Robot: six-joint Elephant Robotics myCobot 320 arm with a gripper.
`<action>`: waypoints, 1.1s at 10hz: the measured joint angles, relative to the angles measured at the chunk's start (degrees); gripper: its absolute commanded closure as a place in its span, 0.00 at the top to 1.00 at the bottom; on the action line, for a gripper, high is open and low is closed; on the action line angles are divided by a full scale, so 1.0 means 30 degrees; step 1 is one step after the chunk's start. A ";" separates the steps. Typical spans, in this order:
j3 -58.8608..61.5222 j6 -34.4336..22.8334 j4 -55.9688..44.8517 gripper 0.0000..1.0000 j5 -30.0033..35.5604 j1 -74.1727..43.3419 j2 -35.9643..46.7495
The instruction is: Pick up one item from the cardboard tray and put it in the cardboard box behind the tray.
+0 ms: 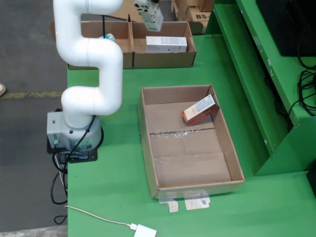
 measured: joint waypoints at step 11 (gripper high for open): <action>0.0000 -0.1433 0.0437 0.00 0.0350 0.0790 -0.1203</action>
